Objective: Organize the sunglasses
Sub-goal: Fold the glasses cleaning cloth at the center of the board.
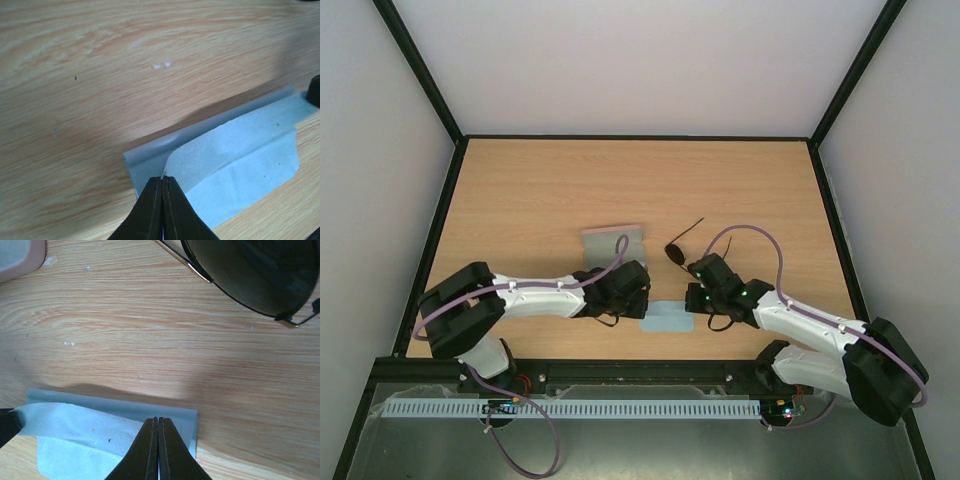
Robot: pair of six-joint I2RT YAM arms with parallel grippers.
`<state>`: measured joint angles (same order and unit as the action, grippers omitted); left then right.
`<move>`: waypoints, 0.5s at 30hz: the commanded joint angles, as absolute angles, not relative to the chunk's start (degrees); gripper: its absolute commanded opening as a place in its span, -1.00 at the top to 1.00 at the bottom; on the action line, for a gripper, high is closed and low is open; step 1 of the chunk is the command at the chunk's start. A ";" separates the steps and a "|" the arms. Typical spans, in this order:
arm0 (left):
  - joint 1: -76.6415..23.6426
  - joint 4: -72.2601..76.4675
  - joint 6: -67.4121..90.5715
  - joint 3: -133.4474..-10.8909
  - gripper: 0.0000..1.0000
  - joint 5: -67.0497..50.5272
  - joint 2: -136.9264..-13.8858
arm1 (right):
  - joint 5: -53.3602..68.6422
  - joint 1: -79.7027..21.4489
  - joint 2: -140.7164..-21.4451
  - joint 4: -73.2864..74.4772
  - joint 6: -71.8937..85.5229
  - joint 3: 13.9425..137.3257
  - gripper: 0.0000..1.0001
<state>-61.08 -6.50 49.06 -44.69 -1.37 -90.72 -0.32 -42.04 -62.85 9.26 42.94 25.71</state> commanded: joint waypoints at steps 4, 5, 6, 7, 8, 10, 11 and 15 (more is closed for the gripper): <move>-62.18 -6.55 50.36 -43.45 0.95 -0.37 -88.42 | -0.49 -43.10 -59.89 14.34 44.62 24.59 0.97; -62.26 -6.50 50.43 -43.34 0.95 -0.35 -88.50 | -0.46 -43.21 -59.67 14.45 44.77 24.46 0.97; -62.37 -6.48 50.50 -43.31 0.95 -0.35 -88.50 | -0.49 -43.34 -59.39 14.57 44.94 24.27 0.97; -62.46 -6.42 50.53 -43.29 0.95 -0.35 -88.58 | -0.45 -43.53 -59.27 14.59 45.06 24.11 0.97; -62.61 -6.35 50.60 -43.26 0.95 -0.35 -88.59 | -0.46 -43.77 -59.06 14.61 45.21 23.89 0.97; -62.89 -6.46 50.78 -43.18 0.95 -0.23 -88.59 | -0.48 -44.08 -58.68 14.59 45.68 23.35 0.97; -63.07 -6.45 50.82 -43.21 0.95 -0.12 -88.59 | -0.49 -44.26 -58.56 14.61 45.82 22.97 0.97; -63.54 -6.59 51.19 -42.94 0.95 0.17 -88.42 | -0.57 -44.71 -58.26 14.59 46.24 22.40 0.97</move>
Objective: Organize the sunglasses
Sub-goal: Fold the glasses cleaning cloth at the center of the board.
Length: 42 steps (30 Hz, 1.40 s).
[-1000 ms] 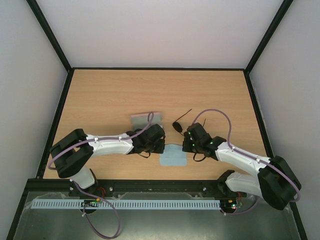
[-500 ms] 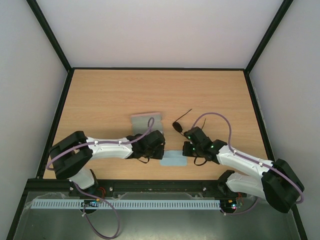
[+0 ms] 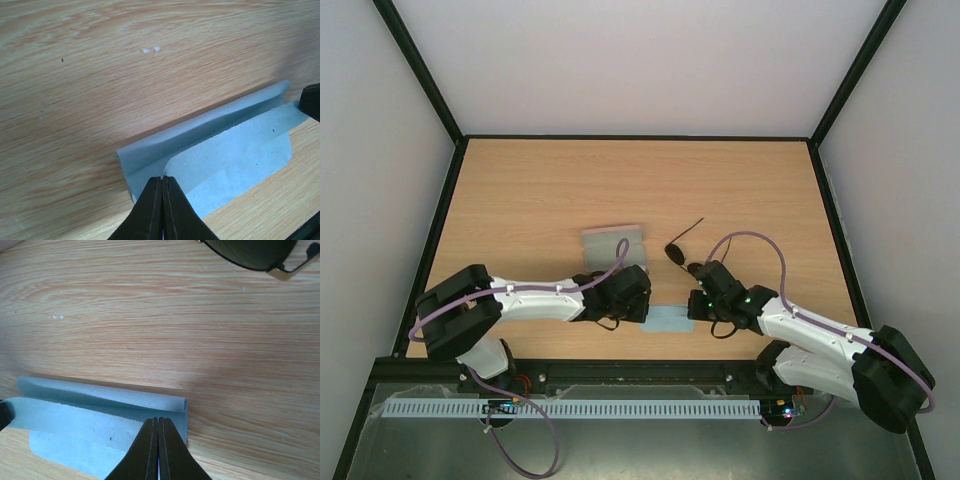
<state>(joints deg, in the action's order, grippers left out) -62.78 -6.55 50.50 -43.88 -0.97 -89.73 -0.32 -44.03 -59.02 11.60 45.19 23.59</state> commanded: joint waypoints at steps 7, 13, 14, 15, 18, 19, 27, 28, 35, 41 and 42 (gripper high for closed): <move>-64.32 -6.42 52.07 -42.14 0.95 0.44 -88.09 | -0.69 -45.68 -58.10 14.59 46.79 22.18 0.97; -64.45 -5.89 52.46 -41.28 0.95 0.52 -88.08 | -0.92 -46.72 -57.71 14.61 47.43 21.74 0.97; -64.55 -5.84 52.47 -41.26 0.95 0.53 -88.02 | -0.96 -46.87 -57.48 14.67 47.61 21.59 0.97; -64.64 -5.88 52.55 -41.29 0.95 0.53 -87.92 | -1.09 -46.98 -57.27 14.75 47.78 21.54 0.97; -64.92 -5.98 52.64 -41.30 0.95 0.69 -87.72 | -1.14 -47.22 -56.66 15.02 48.03 21.07 0.97; -64.99 -5.98 52.69 -41.36 0.95 0.72 -87.82 | -1.14 -47.24 -56.54 15.03 48.11 20.90 0.97; -65.62 -6.10 53.08 -41.21 0.93 0.89 -88.05 | -0.82 -47.49 -56.25 14.78 48.41 20.09 0.97; -65.65 -6.19 53.09 -41.18 0.93 0.88 -88.06 | -0.73 -47.56 -56.32 14.75 48.36 20.05 0.97; -65.79 -6.59 53.24 -41.15 0.89 1.18 -87.77 | -0.56 -47.70 -56.46 14.81 48.21 20.22 0.97; -65.99 -7.14 53.61 -40.78 0.85 1.58 -87.07 | -0.45 -48.14 -56.30 14.85 48.42 20.00 0.97; -66.00 -7.12 53.69 -40.67 0.84 1.66 -86.95 | -0.41 -48.24 -56.19 14.85 48.50 19.92 0.97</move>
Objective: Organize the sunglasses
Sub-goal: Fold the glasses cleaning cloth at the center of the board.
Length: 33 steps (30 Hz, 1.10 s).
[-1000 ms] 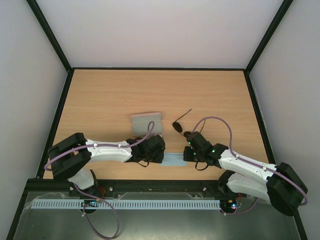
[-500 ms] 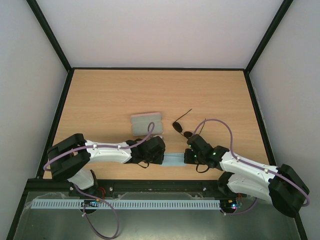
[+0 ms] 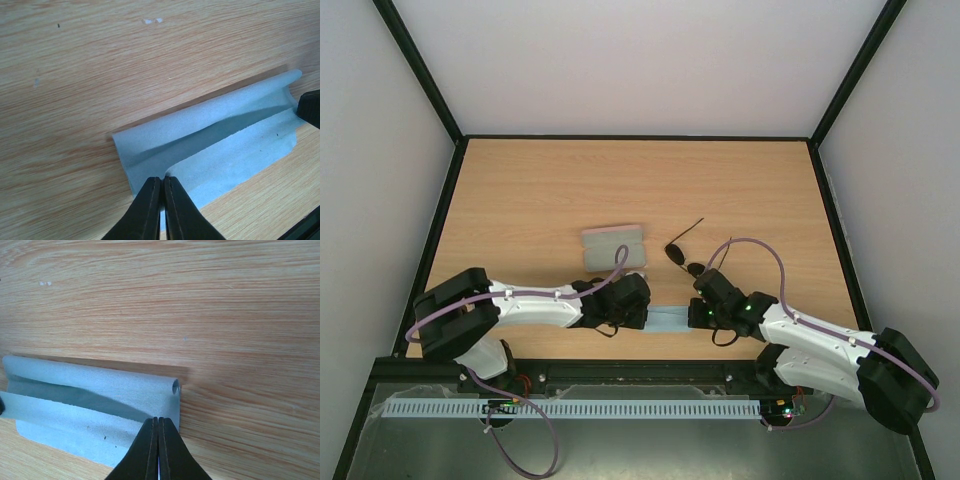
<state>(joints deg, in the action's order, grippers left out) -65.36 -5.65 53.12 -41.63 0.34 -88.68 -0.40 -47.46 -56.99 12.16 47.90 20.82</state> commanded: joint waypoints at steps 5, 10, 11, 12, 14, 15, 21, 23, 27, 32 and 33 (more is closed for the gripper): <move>-66.16 -7.43 53.94 -40.62 0.79 1.84 -86.47 | -0.35 -48.68 -55.58 15.10 49.00 19.60 0.97; -66.36 -7.77 54.21 -40.67 0.78 2.23 -85.96 | -0.18 -48.95 -54.81 15.29 49.43 19.14 0.97; -66.36 -7.82 54.21 -40.64 0.77 2.28 -85.88 | -0.10 -49.03 -54.76 15.22 49.59 19.01 0.97; -66.37 -7.90 54.29 -40.65 0.77 2.28 -85.79 | -0.02 -49.11 -54.80 15.13 49.57 18.85 0.97; -66.38 -7.99 54.31 -40.69 0.77 2.37 -85.70 | 0.00 -49.26 -54.84 14.98 49.69 18.60 0.97; -66.42 -8.07 54.34 -40.70 0.77 2.37 -85.63 | 0.00 -49.30 -54.91 14.95 49.66 18.49 0.97; -66.42 -8.41 54.18 -41.43 0.75 2.46 -85.92 | 0.25 -49.65 -54.78 15.03 49.95 17.98 0.97; -66.37 -8.65 54.06 -41.80 0.75 2.46 -86.17 | 0.50 -49.72 -54.61 15.03 50.01 17.73 0.90; -66.42 -8.79 53.88 -42.45 0.75 2.46 -86.76 | 0.82 -49.81 -54.17 15.20 50.18 17.50 0.79; -66.42 -8.92 53.79 -42.80 0.75 2.46 -87.01 | 1.27 -49.99 -53.64 15.45 50.19 17.14 0.77; -66.42 -8.96 53.72 -42.91 0.74 2.54 -87.11 | 1.31 -50.04 -53.51 15.59 50.26 17.07 0.77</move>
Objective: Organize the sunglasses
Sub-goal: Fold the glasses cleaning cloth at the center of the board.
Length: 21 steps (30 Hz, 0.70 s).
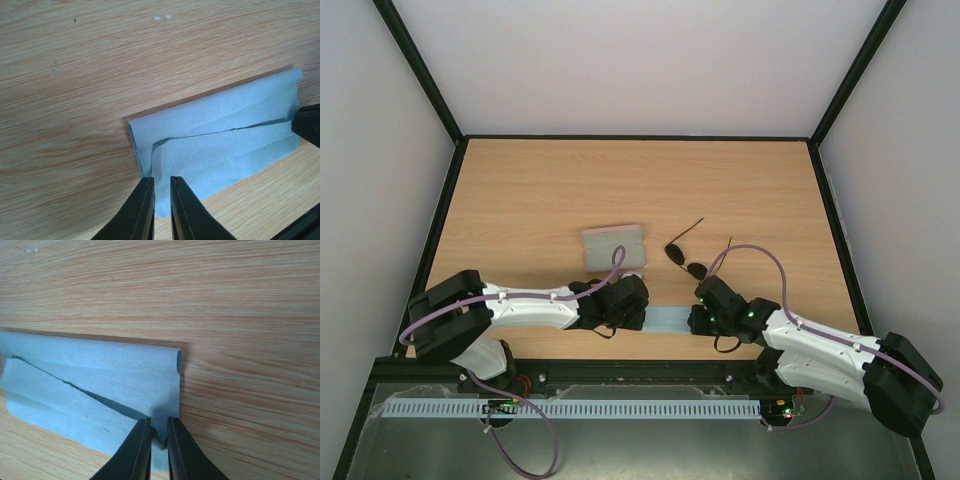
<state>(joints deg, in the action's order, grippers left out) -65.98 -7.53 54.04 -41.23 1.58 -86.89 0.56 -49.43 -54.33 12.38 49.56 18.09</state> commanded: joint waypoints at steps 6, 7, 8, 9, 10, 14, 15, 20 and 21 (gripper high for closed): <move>-66.36 -9.27 53.56 -43.30 0.74 2.63 -87.27 | 1.74 -50.35 -51.22 17.21 50.99 16.44 0.77; -66.40 -9.35 53.57 -43.39 0.74 2.68 -87.29 | 1.71 -50.44 -50.53 17.73 51.12 16.44 0.77; -66.38 -9.35 53.54 -43.45 0.74 2.65 -87.29 | 1.61 -50.43 -49.89 18.39 51.27 16.52 0.77; -66.36 -9.40 53.59 -43.50 0.74 2.64 -87.28 | 1.52 -50.40 -49.31 18.92 51.43 16.52 0.76; -66.36 -9.40 53.61 -43.50 0.74 2.67 -87.29 | 1.50 -50.42 -48.76 19.56 51.53 16.55 0.72; -66.36 -9.40 53.61 -43.37 0.74 2.72 -87.37 | 1.84 -50.44 -47.22 21.03 51.79 16.53 0.68; -66.36 -9.36 53.61 -43.43 0.74 2.72 -87.30 | 1.84 -50.43 -46.75 21.26 51.96 16.58 0.68; -66.34 -9.63 53.62 -43.98 0.74 3.23 -87.58 | -0.72 -50.41 -46.42 22.46 52.40 18.80 0.68; -66.27 -9.92 53.46 -44.33 0.74 3.44 -87.72 | -1.35 -50.44 -47.00 22.53 52.35 19.49 0.69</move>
